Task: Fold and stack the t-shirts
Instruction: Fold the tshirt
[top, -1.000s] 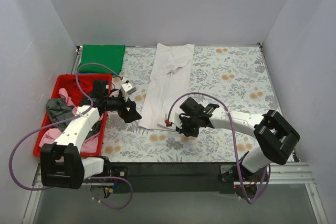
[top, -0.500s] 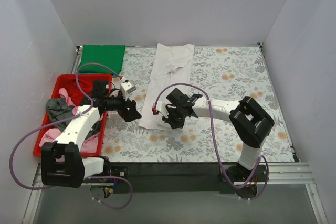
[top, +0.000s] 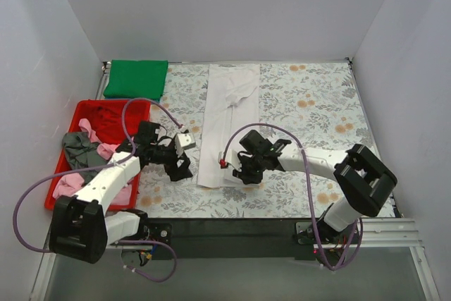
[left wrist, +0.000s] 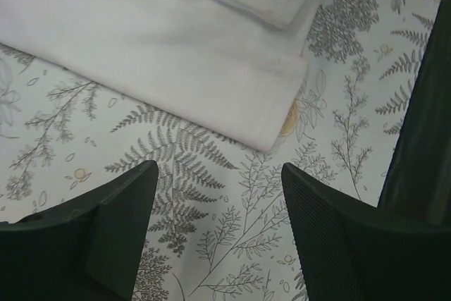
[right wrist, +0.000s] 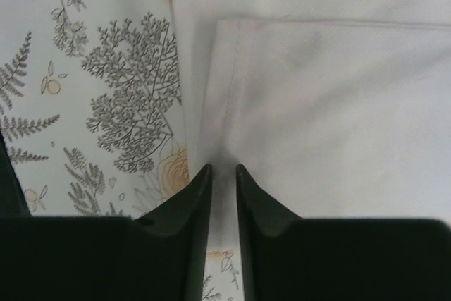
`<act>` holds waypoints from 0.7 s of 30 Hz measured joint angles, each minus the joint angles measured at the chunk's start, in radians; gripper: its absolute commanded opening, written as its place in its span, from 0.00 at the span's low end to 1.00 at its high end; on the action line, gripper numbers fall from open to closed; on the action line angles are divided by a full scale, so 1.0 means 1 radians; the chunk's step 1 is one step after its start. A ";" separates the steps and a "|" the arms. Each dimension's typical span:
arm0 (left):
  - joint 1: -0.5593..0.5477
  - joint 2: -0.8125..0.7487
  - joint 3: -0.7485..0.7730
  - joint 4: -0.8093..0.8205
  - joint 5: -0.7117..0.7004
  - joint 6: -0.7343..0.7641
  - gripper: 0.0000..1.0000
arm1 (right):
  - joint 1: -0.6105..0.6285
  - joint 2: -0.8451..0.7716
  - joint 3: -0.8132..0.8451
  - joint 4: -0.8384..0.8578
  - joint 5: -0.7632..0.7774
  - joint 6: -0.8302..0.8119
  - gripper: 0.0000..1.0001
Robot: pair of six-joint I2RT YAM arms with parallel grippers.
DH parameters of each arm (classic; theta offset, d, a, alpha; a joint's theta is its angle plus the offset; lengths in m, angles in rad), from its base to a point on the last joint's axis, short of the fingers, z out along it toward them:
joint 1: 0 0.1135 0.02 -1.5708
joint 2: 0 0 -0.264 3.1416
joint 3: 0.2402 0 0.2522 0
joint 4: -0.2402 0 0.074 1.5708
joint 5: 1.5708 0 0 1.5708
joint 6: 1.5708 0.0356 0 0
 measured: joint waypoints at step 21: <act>-0.375 -0.037 -0.229 0.356 -0.134 0.075 0.64 | 0.002 -0.182 -0.193 0.052 -0.045 -0.252 0.55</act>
